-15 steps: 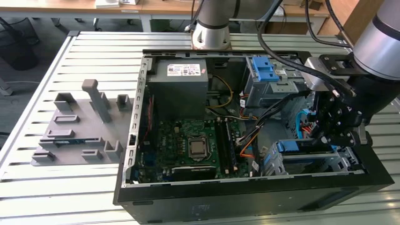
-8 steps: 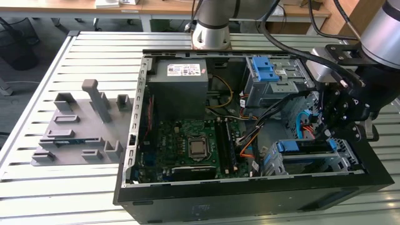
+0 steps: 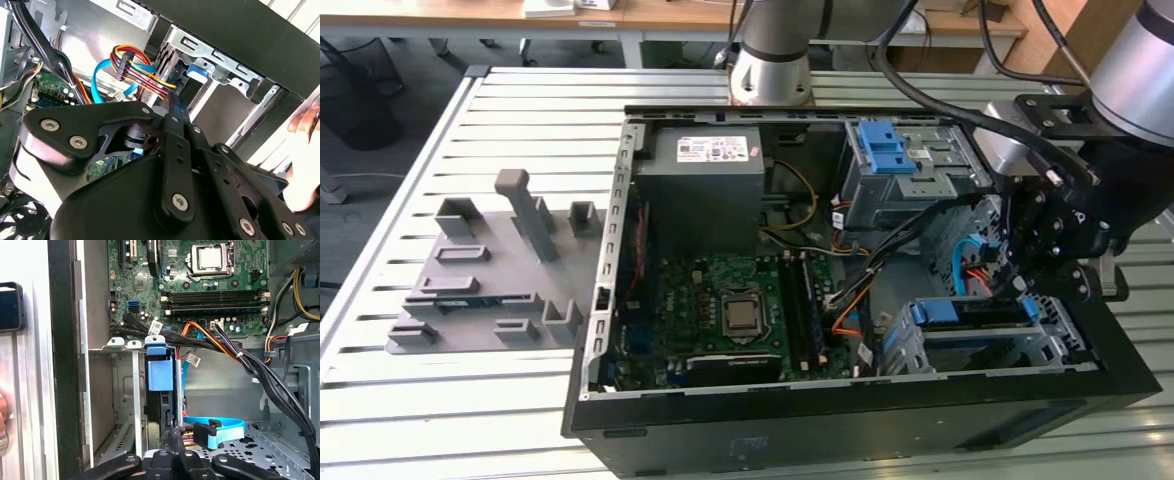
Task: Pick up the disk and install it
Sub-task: 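Insert the first disk wire, then insert the second disk wire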
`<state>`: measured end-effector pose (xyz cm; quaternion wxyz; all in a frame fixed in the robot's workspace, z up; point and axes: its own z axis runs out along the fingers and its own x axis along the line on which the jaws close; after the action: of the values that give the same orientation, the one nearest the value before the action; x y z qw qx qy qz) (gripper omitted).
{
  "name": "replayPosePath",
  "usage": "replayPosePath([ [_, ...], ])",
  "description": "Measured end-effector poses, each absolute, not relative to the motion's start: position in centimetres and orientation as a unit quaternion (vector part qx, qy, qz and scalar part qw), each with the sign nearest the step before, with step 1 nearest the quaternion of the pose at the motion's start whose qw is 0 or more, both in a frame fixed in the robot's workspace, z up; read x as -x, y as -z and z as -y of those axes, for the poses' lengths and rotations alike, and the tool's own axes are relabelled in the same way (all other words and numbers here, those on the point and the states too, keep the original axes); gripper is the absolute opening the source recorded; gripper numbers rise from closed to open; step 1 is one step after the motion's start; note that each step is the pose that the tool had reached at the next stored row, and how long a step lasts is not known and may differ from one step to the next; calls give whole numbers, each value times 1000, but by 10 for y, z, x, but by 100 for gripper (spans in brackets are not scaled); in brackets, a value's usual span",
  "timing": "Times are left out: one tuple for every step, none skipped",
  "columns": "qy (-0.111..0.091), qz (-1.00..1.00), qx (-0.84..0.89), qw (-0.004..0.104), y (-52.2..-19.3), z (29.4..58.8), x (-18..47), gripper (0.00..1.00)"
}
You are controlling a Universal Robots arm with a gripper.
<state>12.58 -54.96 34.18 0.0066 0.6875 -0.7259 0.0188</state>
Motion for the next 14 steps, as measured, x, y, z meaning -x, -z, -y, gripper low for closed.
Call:
replayPosePath([
  [-19, 726, -687, 7, -342, 550, -126, 11],
  [-19, 726, -688, 7, -342, 550, -126, 11],
  [-19, 726, -687, 7, -342, 550, -126, 11],
  [-19, 726, -688, 7, -342, 550, -126, 11],
  [-19, 726, -688, 7, -342, 550, -126, 11],
  [-19, 726, -688, 7, -342, 550, -126, 11],
  [-19, 726, -688, 7, -342, 549, -126, 11],
  [-19, 726, -688, 7, -342, 549, -126, 11],
  [-19, 726, -688, 7, -342, 549, -126, 11],
  [-19, 726, -688, 7, -342, 549, -126, 11],
  [-19, 726, -688, 7, -342, 549, -126, 11],
  [-19, 726, -688, 7, -342, 549, -126, 11],
  [-19, 726, -688, 7, -342, 549, -126, 11],
  [-19, 726, -688, 7, -342, 549, -126, 11],
])
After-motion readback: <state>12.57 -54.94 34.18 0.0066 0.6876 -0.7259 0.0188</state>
